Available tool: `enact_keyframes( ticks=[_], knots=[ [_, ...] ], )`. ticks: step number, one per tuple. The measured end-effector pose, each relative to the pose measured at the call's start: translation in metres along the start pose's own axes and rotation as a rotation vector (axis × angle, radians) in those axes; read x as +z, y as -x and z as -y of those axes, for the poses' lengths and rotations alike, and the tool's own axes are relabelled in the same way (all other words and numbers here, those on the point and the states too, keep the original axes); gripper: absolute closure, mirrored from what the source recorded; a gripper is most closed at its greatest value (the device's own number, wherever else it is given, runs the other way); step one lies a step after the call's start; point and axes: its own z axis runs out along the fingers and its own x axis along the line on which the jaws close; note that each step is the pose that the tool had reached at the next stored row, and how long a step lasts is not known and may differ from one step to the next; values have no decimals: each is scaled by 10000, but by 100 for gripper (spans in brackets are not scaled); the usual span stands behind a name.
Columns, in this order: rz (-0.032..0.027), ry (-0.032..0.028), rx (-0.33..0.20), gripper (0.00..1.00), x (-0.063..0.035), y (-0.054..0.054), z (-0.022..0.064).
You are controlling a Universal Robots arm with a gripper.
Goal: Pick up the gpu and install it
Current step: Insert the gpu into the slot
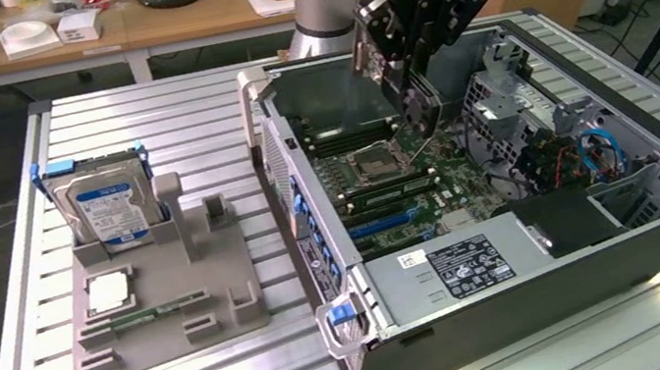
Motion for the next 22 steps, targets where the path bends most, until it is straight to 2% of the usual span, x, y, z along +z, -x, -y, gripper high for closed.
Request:
enact_keyframes(
  ticks=[22],
  knots=[
    [-141,22,-1143,74,0,0,0]
  ],
)
